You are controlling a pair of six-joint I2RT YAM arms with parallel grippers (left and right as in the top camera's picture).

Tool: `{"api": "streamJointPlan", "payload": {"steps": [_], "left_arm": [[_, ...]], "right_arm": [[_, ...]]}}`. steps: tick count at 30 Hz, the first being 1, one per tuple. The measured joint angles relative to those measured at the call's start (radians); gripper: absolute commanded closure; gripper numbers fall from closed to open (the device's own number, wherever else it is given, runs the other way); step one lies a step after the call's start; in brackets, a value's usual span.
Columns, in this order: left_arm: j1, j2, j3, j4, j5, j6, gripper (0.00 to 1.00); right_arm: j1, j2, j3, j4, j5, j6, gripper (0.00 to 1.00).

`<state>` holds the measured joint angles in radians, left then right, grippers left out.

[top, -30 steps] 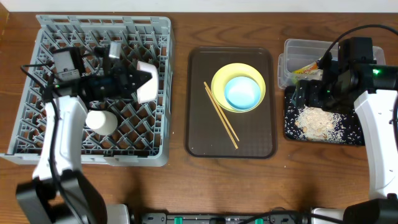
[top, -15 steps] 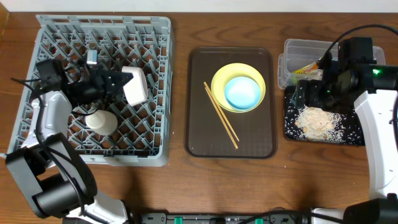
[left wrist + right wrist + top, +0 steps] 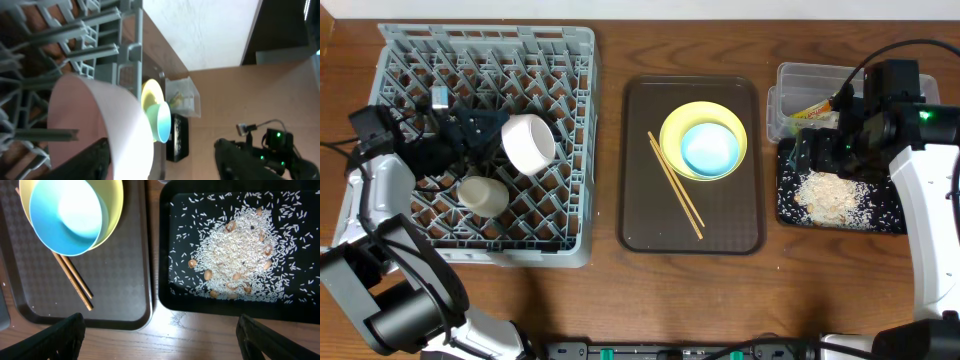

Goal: Sort waste into correct bins and load items into the dishwasher
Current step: 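Move the left gripper to the light-blue bowl and grasp its rim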

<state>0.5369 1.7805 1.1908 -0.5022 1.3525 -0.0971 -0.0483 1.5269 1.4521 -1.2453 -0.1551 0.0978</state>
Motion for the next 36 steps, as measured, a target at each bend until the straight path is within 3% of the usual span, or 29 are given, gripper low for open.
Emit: {"api": "streamJointPlan", "payload": {"steps": [4,14,21,28,36], "left_arm": [[0.028,0.0,0.0,0.042,-0.006,-0.001,0.16],[0.088,0.0,0.0,0.119,-0.039,-0.073,0.11],[0.004,-0.106,0.0,0.126,-0.132,-0.103,0.07],[-0.309,-0.288,0.001,0.134,-0.399,-0.117,0.06],[-0.824,-0.266,0.002,0.156,-0.906,-0.086,0.05]], "right_arm": [[0.0,0.0,0.0,0.0,0.0,0.0,0.05],[0.0,0.0,0.0,0.0,0.0,0.0,0.05],[0.0,0.0,0.0,-0.003,0.004,0.008,0.01],[0.0,0.0,0.0,-0.025,0.097,0.087,0.01],[0.0,0.0,0.0,-0.03,0.134,0.122,0.01]]}}
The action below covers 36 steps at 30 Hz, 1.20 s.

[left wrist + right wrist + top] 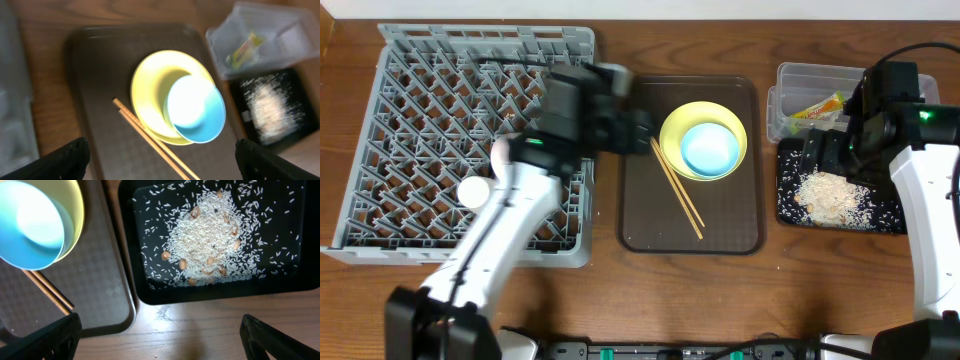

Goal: Sort waste into correct bins and load items into the dishwasher
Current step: 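Move the left gripper to the light-blue bowl and grasp its rim, then lift the light-blue bowl off the yellow plate with left gripper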

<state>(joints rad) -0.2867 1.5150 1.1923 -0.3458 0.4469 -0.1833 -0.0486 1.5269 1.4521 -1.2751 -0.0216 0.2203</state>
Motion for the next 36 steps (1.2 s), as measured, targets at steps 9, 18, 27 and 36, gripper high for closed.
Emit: {"api": "streamJointPlan", "payload": {"steps": [9,18,27,36], "left_arm": [[-0.366,0.171,0.0,0.15,-0.367,0.115,0.05],[-0.417,0.343,0.0,0.223,-0.407,0.136,0.05],[-0.417,0.385,0.0,0.207,-0.413,0.136,0.07],[-0.418,0.384,0.0,0.206,-0.447,0.166,0.07]], "right_arm": [[-0.073,0.0,0.0,-0.022,0.013,0.037,0.01],[-0.075,0.0,0.0,-0.025,0.014,0.04,0.01],[-0.075,0.0,0.0,-0.024,0.014,0.04,0.01],[-0.075,0.0,0.0,-0.022,0.014,0.04,0.01]]}}
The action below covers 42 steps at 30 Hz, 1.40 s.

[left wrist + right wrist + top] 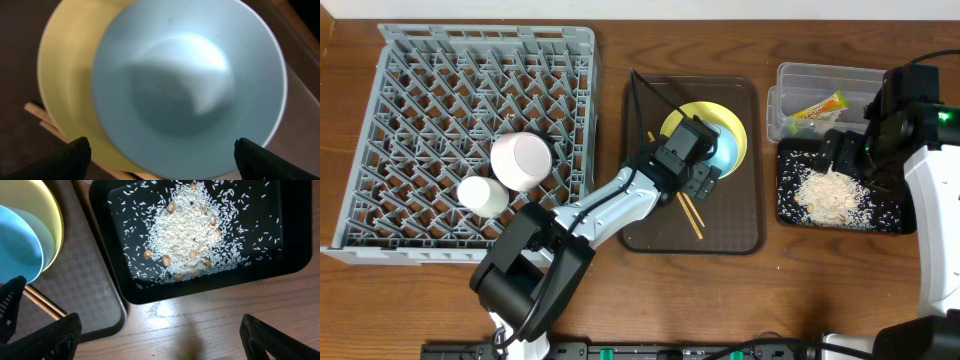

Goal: Sort waste into correct bins and load items into the dishwasher
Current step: 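Lift the light-blue bowl off the yellow plate with left gripper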

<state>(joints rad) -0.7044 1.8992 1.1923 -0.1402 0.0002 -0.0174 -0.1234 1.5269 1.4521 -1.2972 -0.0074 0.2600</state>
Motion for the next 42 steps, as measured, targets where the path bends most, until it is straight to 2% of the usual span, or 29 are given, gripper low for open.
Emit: {"api": "streamJointPlan", "payload": {"steps": [11,21,28,31,42], "left_arm": [[-0.056,-0.089,0.0,0.029,-0.033,0.094,0.07],[-0.158,-0.024,0.0,0.041,-0.03,0.137,0.07],[-0.125,0.046,0.0,0.048,-0.042,0.157,0.29],[-0.092,0.05,0.0,0.051,-0.051,0.153,0.43],[-0.056,0.05,0.0,0.055,-0.055,0.153,0.44]], "right_arm": [[0.0,0.0,0.0,0.001,0.0,0.0,0.01],[0.0,0.0,0.0,0.001,0.0,0.0,0.01],[0.0,0.0,0.0,0.001,0.0,0.0,0.01],[0.0,0.0,0.0,0.001,0.0,0.0,0.01],[0.0,0.0,0.0,0.001,0.0,0.0,0.01]]}}
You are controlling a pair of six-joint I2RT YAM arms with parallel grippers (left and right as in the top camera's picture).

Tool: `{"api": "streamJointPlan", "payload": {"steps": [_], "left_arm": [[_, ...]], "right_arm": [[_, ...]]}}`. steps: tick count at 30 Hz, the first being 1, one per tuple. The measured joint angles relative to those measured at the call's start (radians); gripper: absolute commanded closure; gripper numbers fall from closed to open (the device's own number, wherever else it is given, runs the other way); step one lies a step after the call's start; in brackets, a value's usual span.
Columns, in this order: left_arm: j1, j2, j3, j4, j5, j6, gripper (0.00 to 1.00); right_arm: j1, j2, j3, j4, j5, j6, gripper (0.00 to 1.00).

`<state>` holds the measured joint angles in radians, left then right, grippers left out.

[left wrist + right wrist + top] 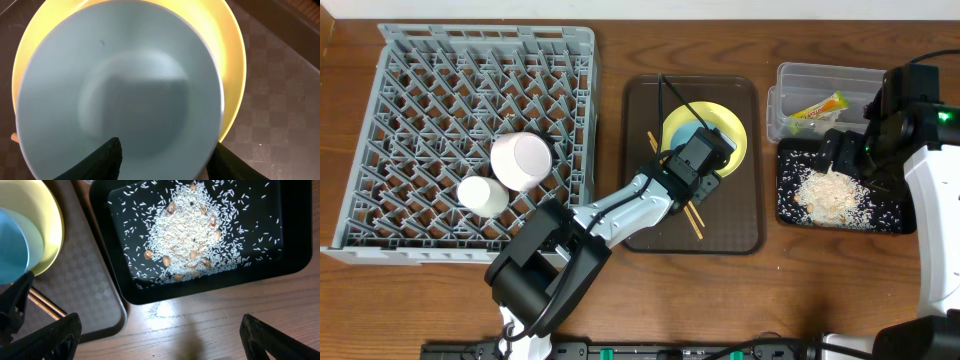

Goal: Sort waste into correct bins and load items into the dishwasher
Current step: 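Lift the light-blue bowl off the yellow plate with left gripper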

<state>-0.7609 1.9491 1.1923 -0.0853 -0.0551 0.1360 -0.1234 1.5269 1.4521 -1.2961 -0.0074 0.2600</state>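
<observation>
A light blue bowl point(115, 95) sits nested in a yellow bowl point(728, 128) on the brown tray point(642, 205). My left gripper point(167, 155) is low over them, open. One finger is inside the blue bowl and the other stands outside its near rim. In the overhead view the left gripper point(705, 160) hides most of the blue bowl point(686, 134). Two chopsticks point(692, 220) lie beside the bowls. My right gripper point(160, 330) hangs open above the black bin of rice point(192, 235), holding nothing.
The grey dish rack point(420, 60) on the left holds two white cups point(523, 160) lying in it. A clear bin point(788, 78) with a wrapper point(818, 107) stands behind the black bin point(890, 215). Bare wood lies along the front edge.
My left gripper has come lower onto the blue bowl and its fingers have drawn closer together, now astride the bowl's rim. The right arm and everything else are unchanged.
My left gripper was at a white cup in the rack. Then the cup lay in the rack and the gripper was over the tray. After that it hung open just above the bowls, and now straddles the blue bowl's rim. My right gripper shifted slightly right over the rice.
</observation>
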Motion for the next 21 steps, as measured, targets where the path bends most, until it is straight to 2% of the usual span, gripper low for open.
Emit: {"api": "streamJointPlan", "payload": {"steps": [5,14,18,21], "left_arm": [[0.0,0.005,0.0,0.005,0.0,0.0,0.46],[0.0,0.047,0.0,0.025,0.0,0.002,0.74],[0.0,0.047,0.001,0.08,0.0,0.003,0.92],[0.0,0.045,0.001,0.103,-0.001,0.003,0.92]], "right_arm": [[0.0,0.0,0.0,0.0,0.0,0.0,0.01],[0.0,0.0,0.0,0.0,0.0,0.0,0.01],[0.0,0.0,0.0,0.0,0.0,0.0,0.01],[0.0,0.0,0.0,0.0,0.0,0.0,0.01]]}}
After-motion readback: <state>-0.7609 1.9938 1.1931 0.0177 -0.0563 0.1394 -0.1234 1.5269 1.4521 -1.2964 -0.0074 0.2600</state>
